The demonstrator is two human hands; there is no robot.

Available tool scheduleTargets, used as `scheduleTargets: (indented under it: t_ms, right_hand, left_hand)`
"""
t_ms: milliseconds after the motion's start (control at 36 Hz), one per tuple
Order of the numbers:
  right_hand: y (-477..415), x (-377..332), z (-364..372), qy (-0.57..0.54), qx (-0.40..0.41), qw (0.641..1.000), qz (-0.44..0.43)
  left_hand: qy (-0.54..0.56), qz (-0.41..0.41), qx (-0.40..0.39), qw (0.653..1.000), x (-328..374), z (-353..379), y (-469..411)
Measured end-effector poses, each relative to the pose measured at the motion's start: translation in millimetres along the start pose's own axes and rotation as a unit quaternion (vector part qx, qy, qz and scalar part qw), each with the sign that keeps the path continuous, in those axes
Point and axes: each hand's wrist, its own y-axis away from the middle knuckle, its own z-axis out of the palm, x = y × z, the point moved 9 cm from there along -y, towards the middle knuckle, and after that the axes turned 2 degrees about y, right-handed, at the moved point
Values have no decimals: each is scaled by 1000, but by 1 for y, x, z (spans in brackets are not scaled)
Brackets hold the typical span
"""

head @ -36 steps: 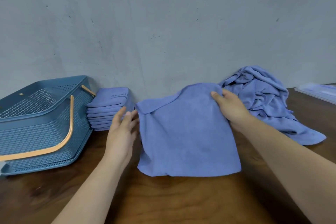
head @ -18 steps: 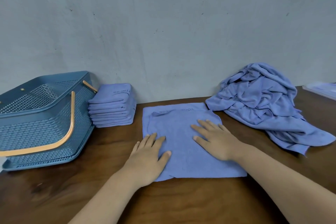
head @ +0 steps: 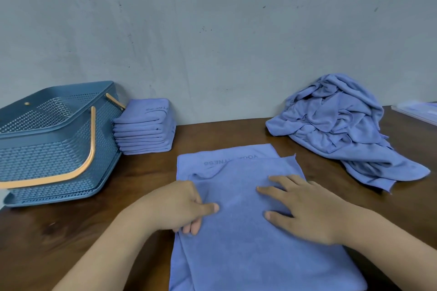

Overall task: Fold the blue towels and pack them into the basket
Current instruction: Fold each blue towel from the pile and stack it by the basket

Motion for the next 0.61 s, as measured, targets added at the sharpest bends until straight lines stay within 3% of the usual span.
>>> scheduleTargets:
  t_ms: [83,139,222,306,361,417,528,611]
  right_hand:
    - [2,-5,-15,-3,-32,999,-19]
    - [-6,-1,-28,-30,-52,998,-32]
    - [-33,14,-54,-144,11,989,-43]
    - [-60,54,-61,-246,137,960,8]
    - [-66,86,-55,-209,225,949,72]
    - [-64,105,-41,-163,248,946,134]
    - [-55,119,-22,-157,203,947,194]
    - [-58,123,-16,-225,156,940,206]
  left_hand:
    - [16,2,-32,999,0,2,4]
    - [56,19,-1,998,1,-3,1]
    - [102,84,150,980,1,-22,-11]
    - [36,134,308,941,-7,-37,-14]
    - [0,138,300,944,-16,-29,-26]
    - [3,100,273,957,-25,-25,-34]
    - [32,86,285,954,-36,-25,-45]
    - [78,88,328,937,-35,-32,-45]
